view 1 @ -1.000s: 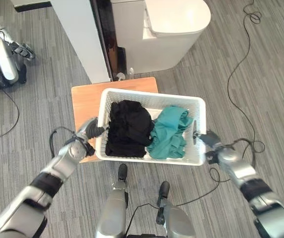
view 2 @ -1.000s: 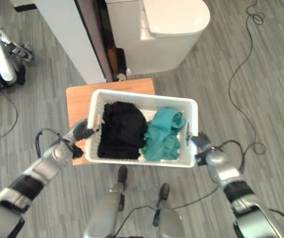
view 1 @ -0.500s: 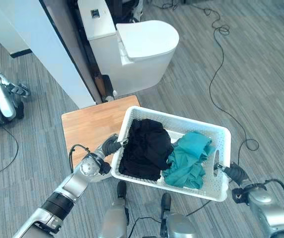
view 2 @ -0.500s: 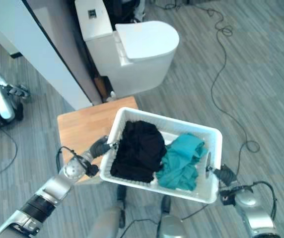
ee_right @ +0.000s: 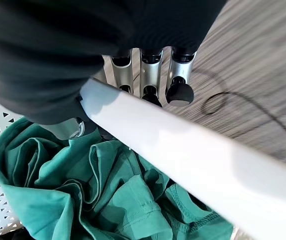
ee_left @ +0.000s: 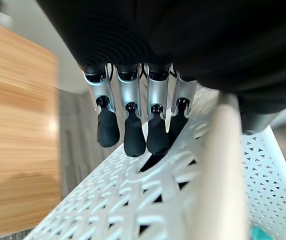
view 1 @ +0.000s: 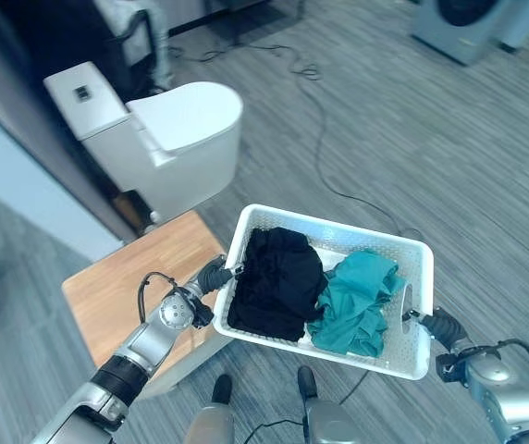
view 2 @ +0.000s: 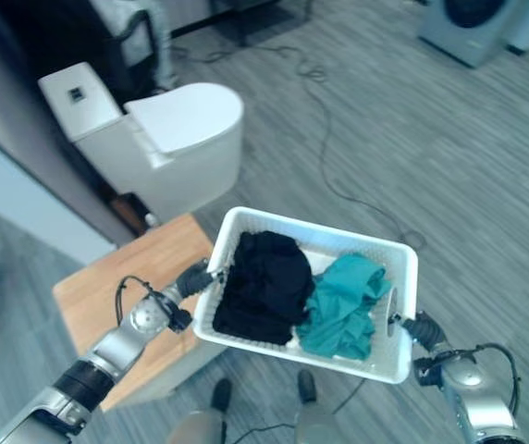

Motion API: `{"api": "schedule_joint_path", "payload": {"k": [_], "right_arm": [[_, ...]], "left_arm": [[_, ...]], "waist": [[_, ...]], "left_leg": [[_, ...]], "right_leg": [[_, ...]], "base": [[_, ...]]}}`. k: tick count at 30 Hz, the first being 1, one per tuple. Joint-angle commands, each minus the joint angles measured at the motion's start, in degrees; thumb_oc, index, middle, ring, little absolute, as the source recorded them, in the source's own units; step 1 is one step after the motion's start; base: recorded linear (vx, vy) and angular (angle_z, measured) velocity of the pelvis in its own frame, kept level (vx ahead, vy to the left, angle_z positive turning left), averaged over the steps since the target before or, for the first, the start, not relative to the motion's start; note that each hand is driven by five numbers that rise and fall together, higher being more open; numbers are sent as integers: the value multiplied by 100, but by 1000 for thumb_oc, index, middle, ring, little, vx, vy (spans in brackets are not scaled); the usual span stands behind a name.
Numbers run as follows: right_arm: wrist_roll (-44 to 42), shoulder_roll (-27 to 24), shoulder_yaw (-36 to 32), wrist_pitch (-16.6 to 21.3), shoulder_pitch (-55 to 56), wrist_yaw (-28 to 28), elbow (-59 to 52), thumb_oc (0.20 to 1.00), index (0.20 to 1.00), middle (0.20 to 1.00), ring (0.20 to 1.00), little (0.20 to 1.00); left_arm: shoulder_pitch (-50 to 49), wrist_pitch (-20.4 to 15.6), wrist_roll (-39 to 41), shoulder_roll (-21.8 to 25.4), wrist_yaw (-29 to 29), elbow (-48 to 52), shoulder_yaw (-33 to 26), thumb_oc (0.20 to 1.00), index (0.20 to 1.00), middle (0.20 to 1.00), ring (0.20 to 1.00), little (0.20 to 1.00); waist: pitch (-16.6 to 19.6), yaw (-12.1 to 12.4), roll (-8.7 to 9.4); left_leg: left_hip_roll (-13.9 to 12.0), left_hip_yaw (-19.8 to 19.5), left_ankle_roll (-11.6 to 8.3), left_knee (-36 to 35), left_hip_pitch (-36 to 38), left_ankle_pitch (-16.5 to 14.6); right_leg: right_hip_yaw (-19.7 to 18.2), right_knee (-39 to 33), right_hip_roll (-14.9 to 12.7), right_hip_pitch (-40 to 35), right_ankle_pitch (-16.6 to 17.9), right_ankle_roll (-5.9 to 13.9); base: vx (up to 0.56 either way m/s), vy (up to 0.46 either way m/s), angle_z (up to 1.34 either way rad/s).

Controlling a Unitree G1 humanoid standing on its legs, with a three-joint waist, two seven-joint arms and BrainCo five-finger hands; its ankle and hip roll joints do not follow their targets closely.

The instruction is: Grab the laundry basket,head to the washer,open it,put in the laundry and shut it.

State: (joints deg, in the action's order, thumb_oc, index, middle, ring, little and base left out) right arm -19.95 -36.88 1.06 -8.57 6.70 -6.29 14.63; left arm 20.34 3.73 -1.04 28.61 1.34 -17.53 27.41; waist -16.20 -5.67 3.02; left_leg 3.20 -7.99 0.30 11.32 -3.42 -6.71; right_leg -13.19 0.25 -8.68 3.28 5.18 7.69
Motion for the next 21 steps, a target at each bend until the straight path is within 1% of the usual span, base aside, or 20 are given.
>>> {"api": "schedule_joint_path", "payload": {"k": [1,3,4,5,6,7,8,9,10,11,12,13,14,15,16,17,18,19,20,21], "right_arm": [[-435,-544,-628,357,-181,-8,-68,200,200,200,200,200],[-344,-441,-705,283,-154,-78,-272,200,200,200,200,200],[-343,-439,-708,281,-151,-78,-275,200,200,200,200,200],[-317,-273,-683,307,-218,-32,-230,200,200,200,200,200],[-322,-169,-660,301,-254,-26,-210,200,200,200,200,200],[-278,40,-542,303,-301,-45,-121,200,200,200,200,200],[-277,45,-534,305,-310,-45,-119,200,200,200,200,200],[-148,169,-412,287,-392,-39,31,200,200,200,200,200],[-147,172,-406,288,-399,-39,34,200,200,200,200,200],[-5,283,-304,259,-483,-50,103,200,200,200,200,200],[44,352,-213,269,-569,-39,158,200,200,200,200,200],[44,355,-201,272,-580,-37,165,200,200,200,200,200],[86,422,-98,262,-666,-32,189,200,200,200,200,200],[169,551,63,248,-773,-46,205,200,200,200,200,200],[169,551,65,248,-774,-46,206,200,200,200,200,200],[194,615,124,253,-822,-29,196,200,200,200,200,200],[229,638,169,230,-875,-22,179,200,200,200,200,200],[255,665,295,241,-977,-12,159,200,200,200,200,200],[255,667,302,241,-980,-10,161,200,200,200,200,200],[277,664,341,242,-975,1,121,200,200,200,200,200]], "left_arm": [[195,-258,-8,45,-222,-252,-670,200,200,200,200,200],[275,-223,-175,105,-262,-443,-719,200,200,200,200,200],[276,-224,-175,104,-262,-444,-717,200,200,200,200,200],[379,-174,-281,200,-307,-604,-753,200,200,200,200,200],[388,-138,-336,278,-335,-590,-796,200,200,200,200,200],[312,-37,-453,412,-348,-505,-904,200,200,200,200,200],[308,-33,-454,421,-346,-497,-912,200,200,200,200,200],[155,23,-472,488,-319,-408,-1037,200,200,200,200,200],[151,26,-473,494,-317,-402,-1044,200,200,200,200,200],[-124,74,-498,522,-282,-282,-1225,200,200,200,200,200],[-252,86,-482,508,-280,-284,-1291,200,200,200,200,200],[-260,88,-483,515,-278,-278,-1302,200,200,200,200,200],[-421,95,-483,501,-289,-257,-1418,200,200,200,200,200],[-649,104,-471,447,-272,-220,-1561,200,200,200,200,200],[-650,104,-472,448,-272,-220,-1562,200,200,200,200,200],[-745,112,-464,417,-259,-213,-1599,200,200,200,200,200],[-887,103,-464,399,-269,-171,-1696,200,200,200,200,200],[-1042,79,-446,357,-249,-131,-1772,200,200,200,200,200],[-1050,80,-447,359,-247,-126,-1779,200,200,200,200,200],[-1057,62,-437,325,-248,-103,-1787,200,200,200,200,200]], "waist": [[213,151,-267],[186,98,-246],[189,108,-243],[102,105,-260],[58,169,-275],[62,248,-352],[69,231,-330],[124,350,-407],[132,345,-391],[245,511,-417],[289,576,-409],[307,570,-398],[353,648,-390],[445,748,-331],[452,750,-331],[483,803,-284],[509,844,-245],[563,952,-180],[565,952,-183],[587,972,-146]], "left_leg": [[-149,141,-99,338,17,-516],[15,497,31,238,33,-595],[17,506,32,235,32,-594],[24,777,115,230,47,-619],[-12,882,153,232,28,-589],[-77,993,183,166,23,-481],[-57,986,183,147,9,-443],[-122,1115,233,93,20,-376],[-109,1120,234,78,6,-344],[-165,1304,275,-52,40,-302],[-189,1395,285,-67,23,-258],[-182,1400,287,-87,-1,-220],[-212,1489,316,-136,11,-218],[-253,1655,340,-266,24,-149],[-254,1658,340,-272,20,-144],[-258,1726,324,-305,24,-121],[-270,1819,309,-320,8,-105],[-348,1997,240,-305,-81,-57],[-356,2001,237,-307,-79,-56],[-431,2074,195,-296,-124,-5]], "right_leg": [[135,263,470,625,30,139],[-52,209,325,859,205,348],[-61,210,325,864,205,349],[153,361,218,1066,159,426],[461,491,95,1088,44,367],[1138,836,-174,971,-211,198],[1141,831,-195,987,-195,198],[1560,1298,-331,813,-439,66],[1554,1290,-343,831,-419,65],[2014,1624,-491,657,-631,-17],[2183,1739,-551,579,-683,-40],[2181,1714,-555,602,-650,-43],[2262,1861,-560,534,-732,-50],[2320,1952,-516,477,-796,-60],[2318,1945,-513,483,-790,-61],[2410,1821,-482,361,-866,-60],[2518,1591,-496,242,-848,-54],[2676,1114,-457,26,-889,-41],[2675,1084,-445,13,-872,-44],[2651,903,-359,-58,-899,-51]], "base": [[-184,258,-96],[-211,287,-90],[-214,219,-96],[-226,127,-101],[-351,153,-138],[-218,27,-123],[-237,74,-96],[-122,47,-43],[-178,62,-81],[-115,5,-95],[-114,6,-89],[-78,-29,-76],[-101,-75,-84],[-91,-76,-74],[-91,-104,-56],[-65,-114,-51],[-141,-277,-65],[-109,-228,-52],[-94,-263,-60],[-57,-305,-92]]}}
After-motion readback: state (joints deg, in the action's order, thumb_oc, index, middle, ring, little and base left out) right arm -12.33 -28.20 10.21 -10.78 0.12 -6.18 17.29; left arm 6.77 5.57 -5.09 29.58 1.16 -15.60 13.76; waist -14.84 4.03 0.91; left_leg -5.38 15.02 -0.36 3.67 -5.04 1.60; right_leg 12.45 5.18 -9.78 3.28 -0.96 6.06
